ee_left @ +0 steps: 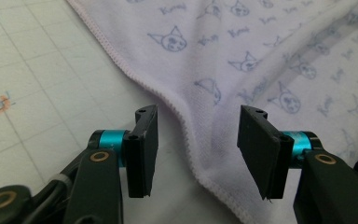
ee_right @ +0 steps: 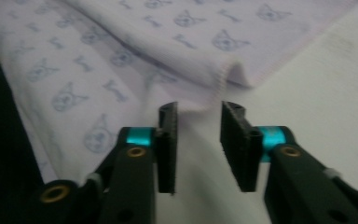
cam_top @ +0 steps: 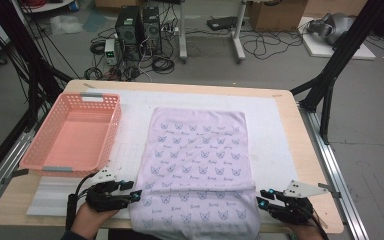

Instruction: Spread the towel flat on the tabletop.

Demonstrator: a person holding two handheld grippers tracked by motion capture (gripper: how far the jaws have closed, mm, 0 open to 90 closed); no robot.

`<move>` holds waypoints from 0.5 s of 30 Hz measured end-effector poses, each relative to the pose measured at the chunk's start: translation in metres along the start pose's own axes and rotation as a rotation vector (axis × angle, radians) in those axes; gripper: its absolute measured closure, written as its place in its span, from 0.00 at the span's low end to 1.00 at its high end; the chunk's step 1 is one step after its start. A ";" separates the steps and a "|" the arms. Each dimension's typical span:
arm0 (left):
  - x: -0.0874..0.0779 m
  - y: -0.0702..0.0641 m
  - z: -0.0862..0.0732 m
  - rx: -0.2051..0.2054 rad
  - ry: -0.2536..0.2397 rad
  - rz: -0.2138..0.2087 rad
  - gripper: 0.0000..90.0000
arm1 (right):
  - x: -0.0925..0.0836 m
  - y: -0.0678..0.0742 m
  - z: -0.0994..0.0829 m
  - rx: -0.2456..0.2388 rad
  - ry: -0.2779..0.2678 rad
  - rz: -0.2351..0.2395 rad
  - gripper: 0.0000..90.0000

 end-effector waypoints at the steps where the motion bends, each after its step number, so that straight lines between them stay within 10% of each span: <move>1: 0.000 -0.001 0.000 0.009 -0.009 0.004 0.53 | 0.001 0.001 0.001 -0.015 -0.010 0.002 0.68; 11: -0.003 -0.014 0.002 0.081 -0.113 0.049 0.52 | -0.009 0.013 0.017 -0.074 -0.122 -0.033 0.68; 15: 0.003 -0.014 0.000 0.078 -0.087 0.063 0.52 | 0.010 0.021 0.012 -0.111 -0.024 0.007 0.70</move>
Point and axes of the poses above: each handheld gripper's, and its own axes: x roughly forward along the jaws, z roughly out of its top, y roughly to its left, the point moved 2 cm from there along x, roughly forward along the jaws, and after that the axes turned 12 degrees about -x, right-handed, at the moved point
